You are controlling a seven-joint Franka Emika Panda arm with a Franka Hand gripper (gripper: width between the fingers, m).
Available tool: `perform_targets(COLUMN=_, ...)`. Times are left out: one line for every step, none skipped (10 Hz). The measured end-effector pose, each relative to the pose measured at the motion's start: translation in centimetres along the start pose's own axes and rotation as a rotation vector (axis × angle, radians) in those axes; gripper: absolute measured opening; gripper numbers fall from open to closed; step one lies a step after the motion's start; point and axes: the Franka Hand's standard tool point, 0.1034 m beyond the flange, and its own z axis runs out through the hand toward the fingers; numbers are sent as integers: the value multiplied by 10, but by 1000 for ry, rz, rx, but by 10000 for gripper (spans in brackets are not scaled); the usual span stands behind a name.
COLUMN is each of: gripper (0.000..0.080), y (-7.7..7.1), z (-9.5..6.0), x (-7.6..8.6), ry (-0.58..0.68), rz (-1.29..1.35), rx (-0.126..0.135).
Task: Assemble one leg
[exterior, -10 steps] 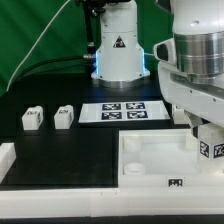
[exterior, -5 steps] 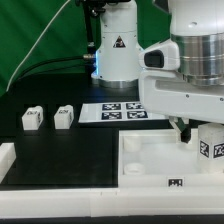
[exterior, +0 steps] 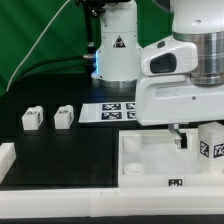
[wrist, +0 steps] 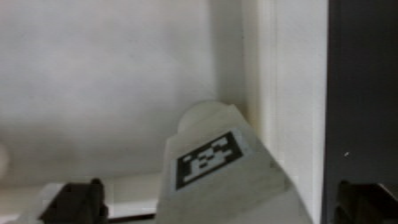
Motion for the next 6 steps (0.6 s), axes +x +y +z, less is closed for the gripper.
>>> perform_targets(gripper=649, y=1, z=-1, x=0, ry=1, rz=-106, rx=-12)
perform_targets(gripper=649, y=1, z=-3, x=1, ry=2, rz=-201, rx=-20)
perform_targets(gripper=649, y=1, z=-2, x=1, ry=2, rz=-192, rx=-20)
perform_targets(gripper=527, y=2, z=-1, x=1, ry=1, rz=-191, rx=-20)
perform_targets(gripper=391, y=2, z=-1, x=0, ry=0, rz=-191, rx=-20)
perform_targets(gripper=391, y=2, z=-1, x=0, ry=-1, rz=-191, rx=-20)
